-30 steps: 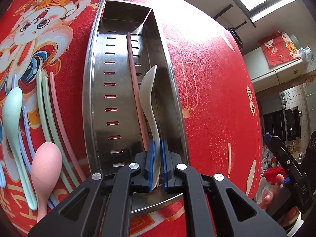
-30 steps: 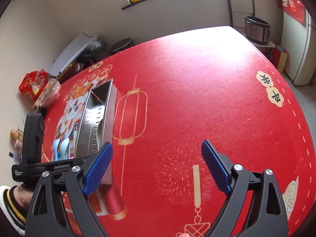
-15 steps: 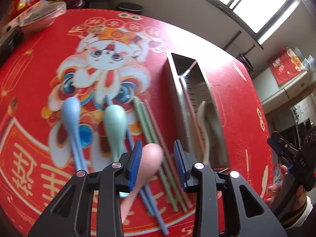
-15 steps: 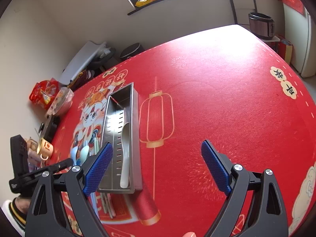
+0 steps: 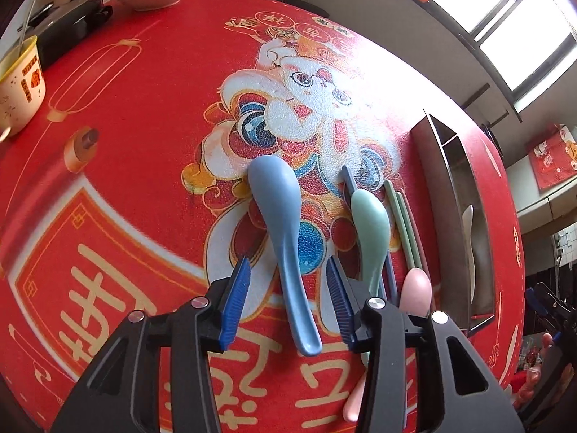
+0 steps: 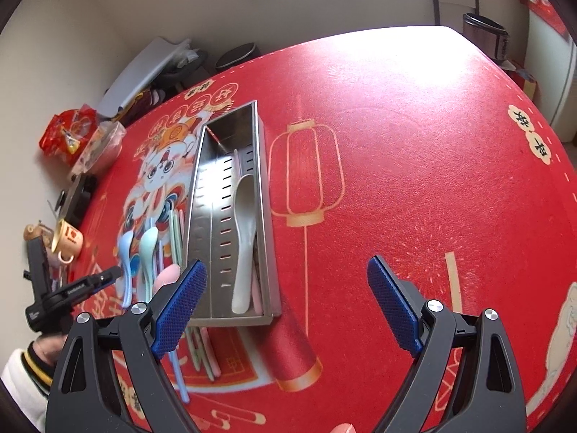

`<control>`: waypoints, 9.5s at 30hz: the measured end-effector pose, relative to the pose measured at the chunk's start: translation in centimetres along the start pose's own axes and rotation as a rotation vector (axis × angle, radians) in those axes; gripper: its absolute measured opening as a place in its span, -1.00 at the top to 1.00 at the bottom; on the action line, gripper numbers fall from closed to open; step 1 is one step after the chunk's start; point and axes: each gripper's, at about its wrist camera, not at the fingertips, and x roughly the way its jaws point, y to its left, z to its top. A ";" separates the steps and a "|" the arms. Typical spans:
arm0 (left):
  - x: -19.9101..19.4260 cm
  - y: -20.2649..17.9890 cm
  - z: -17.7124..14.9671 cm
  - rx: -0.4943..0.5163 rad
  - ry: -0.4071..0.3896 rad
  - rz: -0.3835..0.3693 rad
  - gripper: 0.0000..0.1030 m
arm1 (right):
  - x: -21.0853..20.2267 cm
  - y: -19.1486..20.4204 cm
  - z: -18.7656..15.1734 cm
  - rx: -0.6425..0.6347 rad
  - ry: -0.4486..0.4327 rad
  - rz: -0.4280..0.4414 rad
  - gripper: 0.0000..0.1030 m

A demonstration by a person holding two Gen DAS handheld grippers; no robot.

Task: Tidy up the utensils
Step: 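Close the left tool on the blue spoon's handle, then lift the blue spoon with the left tool while the right tool approaches the pink spoon, then close the right tool on the pink spoon's handle, then lift the pink spoon with the right tool while the left tool holds the blue spoon, then carry the pink spoon with the right tool down into the steel tray, then open the right tool to release the pink spoon in the tray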

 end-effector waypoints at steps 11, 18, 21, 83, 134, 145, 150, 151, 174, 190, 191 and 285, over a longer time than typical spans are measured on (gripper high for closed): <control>1.1 -0.1 0.1 0.081 0.014 -0.048 0.17 | -0.2 0.0 -0.9 0.050 0.010 -0.073 -0.70; 1.6 0.2 1.5 0.083 -0.019 -0.044 0.17 | 0.2 1.5 -1.3 0.009 0.028 -0.078 -0.70; 1.7 0.0 1.9 0.100 -0.024 -0.034 0.21 | 0.0 1.3 -1.3 0.015 0.025 -0.086 -0.70; -4.7 4.0 -5.7 0.195 0.025 -0.103 0.77 | 6.9 16.3 -7.2 -0.214 0.254 0.125 0.07; -3.1 8.4 -4.6 0.202 0.069 -0.179 0.76 | 11.7 19.6 -7.1 -0.233 0.307 0.043 0.84; -3.0 8.5 -4.7 0.198 0.065 -0.174 0.76 | 12.0 19.5 -7.3 -0.232 0.325 0.069 0.83; -3.1 8.4 -4.8 0.198 0.059 -0.171 0.76 | 11.3 19.4 -7.3 -0.225 0.301 0.096 0.88; -3.1 8.4 -4.8 0.200 0.058 -0.170 0.77 | 11.1 19.3 -7.2 -0.223 0.290 0.101 0.88; -5.6 6.8 -3.1 0.138 -0.035 -0.211 0.77 | 5.3 15.6 -2.8 -0.246 0.067 0.032 0.88; -5.9 3.4 -4.0 0.132 -0.068 -0.221 0.77 | 6.6 8.6 1.9 -0.322 0.117 -0.202 0.88; -6.0 3.4 -4.1 0.133 -0.070 -0.219 0.77 | 6.8 8.6 1.9 -0.328 0.129 -0.210 0.88; -5.6 -4.6 -3.1 0.276 -0.028 -0.229 0.77 | 3.7 5.4 1.8 -0.020 0.132 -0.124 -0.12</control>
